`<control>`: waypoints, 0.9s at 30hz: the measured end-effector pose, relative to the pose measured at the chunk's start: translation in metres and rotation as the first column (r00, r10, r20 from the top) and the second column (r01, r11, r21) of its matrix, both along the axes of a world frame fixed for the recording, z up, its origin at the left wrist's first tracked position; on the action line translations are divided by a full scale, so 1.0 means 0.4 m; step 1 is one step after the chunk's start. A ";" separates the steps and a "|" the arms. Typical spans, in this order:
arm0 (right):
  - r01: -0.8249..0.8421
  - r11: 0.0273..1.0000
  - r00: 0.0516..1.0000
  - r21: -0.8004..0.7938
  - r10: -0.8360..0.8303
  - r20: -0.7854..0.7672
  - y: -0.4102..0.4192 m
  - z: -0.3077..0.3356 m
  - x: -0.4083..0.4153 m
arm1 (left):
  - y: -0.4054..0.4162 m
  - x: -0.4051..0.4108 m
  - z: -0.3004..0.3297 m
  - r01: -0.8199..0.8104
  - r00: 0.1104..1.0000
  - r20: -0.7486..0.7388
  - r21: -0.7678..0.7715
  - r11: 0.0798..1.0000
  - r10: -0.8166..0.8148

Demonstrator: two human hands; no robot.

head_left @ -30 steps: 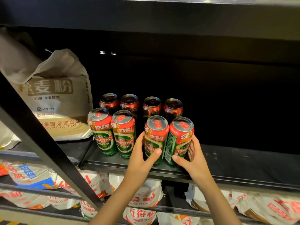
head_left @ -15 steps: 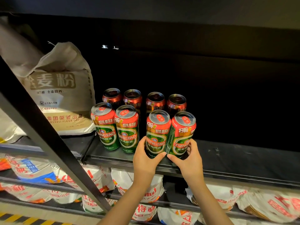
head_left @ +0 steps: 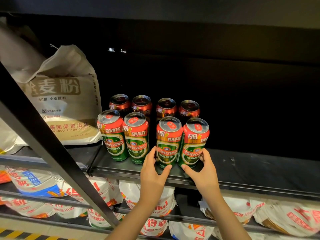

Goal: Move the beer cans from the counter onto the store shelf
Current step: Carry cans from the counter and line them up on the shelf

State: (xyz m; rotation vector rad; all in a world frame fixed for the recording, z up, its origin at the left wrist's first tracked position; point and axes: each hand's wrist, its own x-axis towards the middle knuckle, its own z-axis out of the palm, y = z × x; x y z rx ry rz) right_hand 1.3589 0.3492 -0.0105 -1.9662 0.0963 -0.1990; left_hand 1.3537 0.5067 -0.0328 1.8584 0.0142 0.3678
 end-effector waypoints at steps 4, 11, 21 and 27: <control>0.038 0.999 0.999 0.020 -0.038 0.006 0.007 0.001 0.002 | -0.011 0.000 0.000 -0.057 0.998 0.027 -0.035 0.998 0.058; 0.000 1.000 1.000 0.005 0.000 0.026 0.002 -0.003 -0.005 | -0.019 -0.002 -0.010 -0.093 0.992 0.089 0.002 0.996 0.092; -0.005 0.999 0.998 0.033 0.003 0.057 0.005 -0.003 -0.007 | -0.038 -0.011 -0.006 -0.203 0.972 0.133 0.049 0.978 0.195; -0.013 1.000 0.998 0.023 0.012 0.057 0.007 0.000 -0.005 | -0.042 -0.013 -0.012 -0.252 0.959 0.159 0.094 0.963 0.235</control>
